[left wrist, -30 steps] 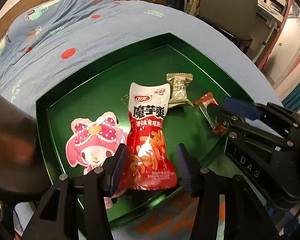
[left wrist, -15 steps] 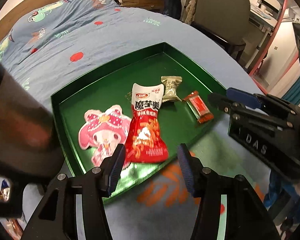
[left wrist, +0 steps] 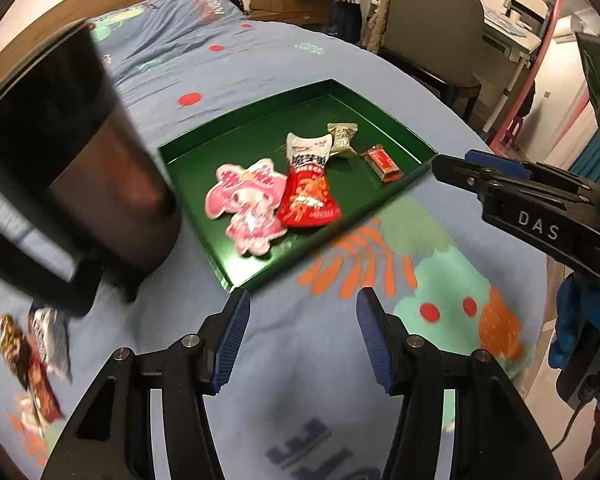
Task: Organize snacks
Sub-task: 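Move both open tools back over the remaining snacks beside the kettle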
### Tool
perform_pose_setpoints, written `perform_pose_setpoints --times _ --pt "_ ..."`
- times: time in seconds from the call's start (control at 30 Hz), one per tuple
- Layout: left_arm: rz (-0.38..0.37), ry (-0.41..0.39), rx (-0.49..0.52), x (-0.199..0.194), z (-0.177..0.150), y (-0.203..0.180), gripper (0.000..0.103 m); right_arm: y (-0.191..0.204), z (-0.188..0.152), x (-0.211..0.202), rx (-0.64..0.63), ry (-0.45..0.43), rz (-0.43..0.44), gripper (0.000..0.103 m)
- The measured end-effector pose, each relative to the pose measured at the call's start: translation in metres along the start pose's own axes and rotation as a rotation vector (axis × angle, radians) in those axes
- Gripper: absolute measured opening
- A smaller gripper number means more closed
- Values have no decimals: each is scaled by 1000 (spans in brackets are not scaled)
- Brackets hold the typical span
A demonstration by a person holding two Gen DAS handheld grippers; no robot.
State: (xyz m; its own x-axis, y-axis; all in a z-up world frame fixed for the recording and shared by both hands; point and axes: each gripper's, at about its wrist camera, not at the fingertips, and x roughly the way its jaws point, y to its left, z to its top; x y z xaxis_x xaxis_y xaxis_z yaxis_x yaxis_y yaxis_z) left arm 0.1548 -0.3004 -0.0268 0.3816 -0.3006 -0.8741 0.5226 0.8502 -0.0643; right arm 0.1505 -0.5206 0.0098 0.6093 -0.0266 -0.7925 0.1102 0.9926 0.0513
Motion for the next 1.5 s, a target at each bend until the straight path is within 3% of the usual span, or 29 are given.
perform_pose_setpoints --times 0.5,0.9,1.17,1.33,1.5 --pt "64 -29 -72 -69 -70 36 50 51 -40 -66 -9 -20 92 36" --pt "106 -68 -153 -114 -134 78 61 100 -73 -105 -41 -21 127 51" --pt "140 -84 -190 -130 -167 100 61 129 -92 -116 -54 1 153 57" --pt "176 -95 -232 -137 -189 125 61 155 -101 -112 -97 28 184 68" --pt "217 -101 -262 -140 -210 149 61 187 -107 -105 -151 60 207 70"
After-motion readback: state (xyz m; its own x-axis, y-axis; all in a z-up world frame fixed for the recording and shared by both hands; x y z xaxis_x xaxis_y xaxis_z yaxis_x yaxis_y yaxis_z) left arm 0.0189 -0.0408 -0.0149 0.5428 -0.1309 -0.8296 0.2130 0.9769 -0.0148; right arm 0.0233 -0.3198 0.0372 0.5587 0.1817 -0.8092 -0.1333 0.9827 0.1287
